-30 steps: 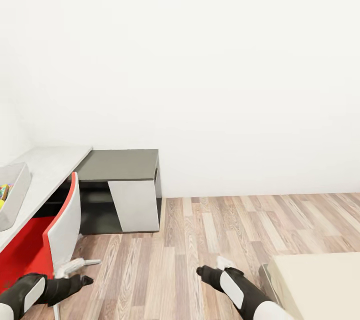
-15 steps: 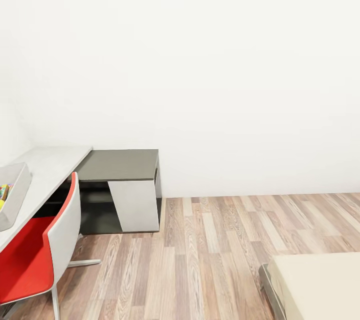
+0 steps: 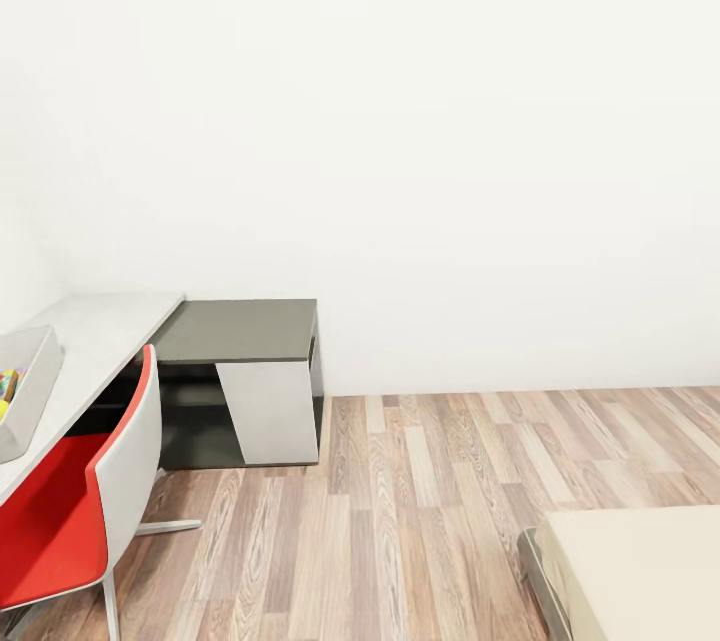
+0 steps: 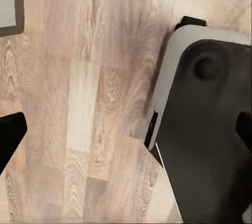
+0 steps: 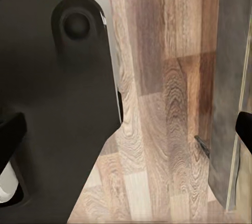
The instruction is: Put all the toys in the child's room - the three board games (two on the bed and one on the table), the two jigsaw puzzles on the table, and the tennis ball on the table - inside the toy box on the table in the child's room.
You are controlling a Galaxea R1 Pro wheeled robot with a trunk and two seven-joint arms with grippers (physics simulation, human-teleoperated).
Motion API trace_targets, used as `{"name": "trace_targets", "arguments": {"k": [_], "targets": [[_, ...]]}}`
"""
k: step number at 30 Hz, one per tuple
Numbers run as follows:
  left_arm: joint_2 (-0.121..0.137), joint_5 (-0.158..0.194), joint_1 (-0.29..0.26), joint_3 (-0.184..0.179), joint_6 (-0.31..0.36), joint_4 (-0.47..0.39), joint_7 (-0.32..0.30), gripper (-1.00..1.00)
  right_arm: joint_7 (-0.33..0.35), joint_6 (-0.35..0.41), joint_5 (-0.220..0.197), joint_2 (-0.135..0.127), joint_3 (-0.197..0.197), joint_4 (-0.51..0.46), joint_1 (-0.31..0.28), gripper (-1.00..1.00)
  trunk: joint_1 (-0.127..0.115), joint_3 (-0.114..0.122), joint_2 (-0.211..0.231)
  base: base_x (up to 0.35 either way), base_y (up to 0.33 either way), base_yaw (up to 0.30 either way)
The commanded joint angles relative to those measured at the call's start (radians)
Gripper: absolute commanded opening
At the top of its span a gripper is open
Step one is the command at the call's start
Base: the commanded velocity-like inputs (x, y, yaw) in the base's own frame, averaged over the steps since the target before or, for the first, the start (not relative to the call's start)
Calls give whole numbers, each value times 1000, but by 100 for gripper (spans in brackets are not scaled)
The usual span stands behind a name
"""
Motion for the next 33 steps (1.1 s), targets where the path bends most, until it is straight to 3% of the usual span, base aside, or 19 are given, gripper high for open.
{"name": "trace_targets", "arguments": {"k": [1,4,9,13,19,33], "targets": [[-19,6,-1,1,1,1,1,100,-2,-2,-9,0,9,-1,0,100,1,-2,-2,0,0,0],[-107,9,0,1,1,1,1,100,-3,-3,-10,6,9,-1,3,100,1,-2,-2,0,0,0],[-171,9,0,1,1,1,1,100,-3,-4,-12,10,7,-1,3,100,1,-2,-2,0,0,0],[-179,6,0,1,1,1,1,100,-3,-4,-13,7,6,-1,3,100,1,-2,-2,0,0,0],[-166,6,0,1,1,1,2,100,-3,-4,-12,-3,6,-1,3,100,1,-2,-2,0,0,0],[-161,5,0,-2,1,1,2,100,-3,-4,-13,9,6,-1,3,100,1,-2,-2,0,0,0]]}}
